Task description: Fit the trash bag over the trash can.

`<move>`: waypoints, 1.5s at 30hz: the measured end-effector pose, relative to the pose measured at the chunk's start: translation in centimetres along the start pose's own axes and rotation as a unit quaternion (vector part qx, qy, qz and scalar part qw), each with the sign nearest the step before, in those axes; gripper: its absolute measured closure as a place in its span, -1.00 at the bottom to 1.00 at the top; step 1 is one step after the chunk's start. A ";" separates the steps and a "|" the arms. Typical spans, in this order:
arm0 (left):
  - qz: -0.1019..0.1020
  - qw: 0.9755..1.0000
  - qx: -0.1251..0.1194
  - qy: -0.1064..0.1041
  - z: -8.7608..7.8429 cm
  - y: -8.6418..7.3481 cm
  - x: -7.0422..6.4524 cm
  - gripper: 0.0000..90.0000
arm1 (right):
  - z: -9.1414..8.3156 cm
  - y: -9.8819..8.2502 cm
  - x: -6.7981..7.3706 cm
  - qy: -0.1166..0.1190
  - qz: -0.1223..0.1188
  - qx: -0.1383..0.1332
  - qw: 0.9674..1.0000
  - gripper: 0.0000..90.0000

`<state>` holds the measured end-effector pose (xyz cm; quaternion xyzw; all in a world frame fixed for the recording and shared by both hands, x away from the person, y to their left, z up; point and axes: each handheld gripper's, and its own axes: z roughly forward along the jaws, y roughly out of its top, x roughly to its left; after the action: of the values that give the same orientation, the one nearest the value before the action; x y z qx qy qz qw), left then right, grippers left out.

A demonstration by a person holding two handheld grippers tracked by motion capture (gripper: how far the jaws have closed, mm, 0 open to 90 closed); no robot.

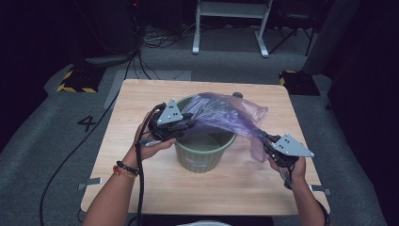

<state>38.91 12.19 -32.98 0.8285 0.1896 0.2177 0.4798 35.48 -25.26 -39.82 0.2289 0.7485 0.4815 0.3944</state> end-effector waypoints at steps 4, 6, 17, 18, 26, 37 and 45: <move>-0.015 1.000 -0.010 0.000 -0.5 0.3 -0.1 0.01 | -0.5 1.0 -0.2 -0.007 -0.002 -0.021 1.000 0.97; -0.016 1.000 -0.013 0.001 -0.8 0.4 -0.2 -0.24 | -0.6 1.6 -0.2 -0.011 -0.006 -0.028 1.000 0.96; 0.028 0.999 0.017 0.004 0.2 1.9 -2.0 -0.18 | -1.1 4.3 0.0 -0.033 -0.030 -0.045 0.998 0.95; 0.030 0.999 0.017 0.001 0.3 1.9 -2.0 -0.14 | -1.4 4.4 -0.2 -0.033 -0.027 -0.050 0.998 0.96; 0.010 0.999 0.007 -0.030 0.6 1.8 -1.6 -0.11 | -3.5 4.0 -2.3 -0.066 0.001 -0.061 0.996 0.96; 0.015 0.999 0.007 -0.034 1.6 2.5 -2.5 -0.44 | -1.7 5.8 0.1 -0.026 -0.044 -0.062 0.997 0.92; 0.019 0.999 -0.001 -0.036 1.1 2.7 -3.2 -0.46 | -0.3 8.6 2.7 0.010 -0.083 -0.070 0.994 0.91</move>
<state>37.18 8.47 -31.68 0.8390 0.1563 0.1969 0.4826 33.32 -19.73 -33.02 0.1328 0.7331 0.5003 0.4411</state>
